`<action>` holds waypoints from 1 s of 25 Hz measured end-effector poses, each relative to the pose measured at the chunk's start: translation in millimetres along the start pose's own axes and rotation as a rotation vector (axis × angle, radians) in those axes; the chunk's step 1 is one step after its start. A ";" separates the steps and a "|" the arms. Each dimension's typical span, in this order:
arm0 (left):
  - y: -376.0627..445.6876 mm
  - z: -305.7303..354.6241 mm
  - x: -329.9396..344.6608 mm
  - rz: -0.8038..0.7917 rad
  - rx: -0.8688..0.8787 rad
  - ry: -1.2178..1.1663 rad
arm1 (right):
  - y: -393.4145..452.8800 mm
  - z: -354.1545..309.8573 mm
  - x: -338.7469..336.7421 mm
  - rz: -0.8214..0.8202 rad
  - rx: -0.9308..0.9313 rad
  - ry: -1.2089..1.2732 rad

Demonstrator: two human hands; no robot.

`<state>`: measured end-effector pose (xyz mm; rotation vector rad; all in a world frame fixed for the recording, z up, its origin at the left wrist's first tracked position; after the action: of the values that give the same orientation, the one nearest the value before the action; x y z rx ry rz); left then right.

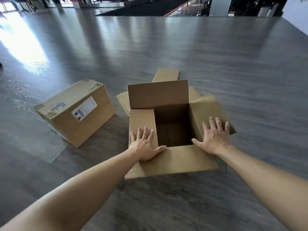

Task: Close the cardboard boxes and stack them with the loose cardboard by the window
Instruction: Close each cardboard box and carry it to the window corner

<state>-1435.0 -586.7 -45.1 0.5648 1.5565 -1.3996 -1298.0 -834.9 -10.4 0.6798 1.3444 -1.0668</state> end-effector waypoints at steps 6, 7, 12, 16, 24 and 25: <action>4.8 -7.7 4.7 0.083 0.016 0.015 | 2.4 18.8 2.0 0.071 0.134 0.061; 5.1 -9.9 5.3 0.087 0.020 0.010 | 2.8 25.1 2.6 0.072 0.190 0.108; 4.4 -16.9 6.9 0.085 0.030 0.003 | 1.2 38.2 -4.5 0.204 0.275 0.455; 4.8 -17.3 4.9 0.089 0.029 -0.012 | -9.1 17.4 -39.0 0.609 0.026 0.417; 1.0 -15.2 -1.1 0.096 0.015 -0.003 | -33.0 -61.8 -16.4 0.023 -0.424 0.401; -0.5 -15.3 -1.4 0.096 0.015 0.002 | -36.9 -68.4 -4.8 -0.137 -0.445 0.348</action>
<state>-1439.8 -572.1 -45.0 0.6414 1.5018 -1.3398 -1360.1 -787.9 -9.5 0.4541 1.8788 -0.7319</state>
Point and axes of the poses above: each hand's wrist, its own y-axis towards the middle knuckle, its own x-axis out of the palm, z = x × y, the point moved 5 cm from there along y, towards the middle knuckle, and after that the axes turned 8 degrees about -z, right-handed, at the moved point
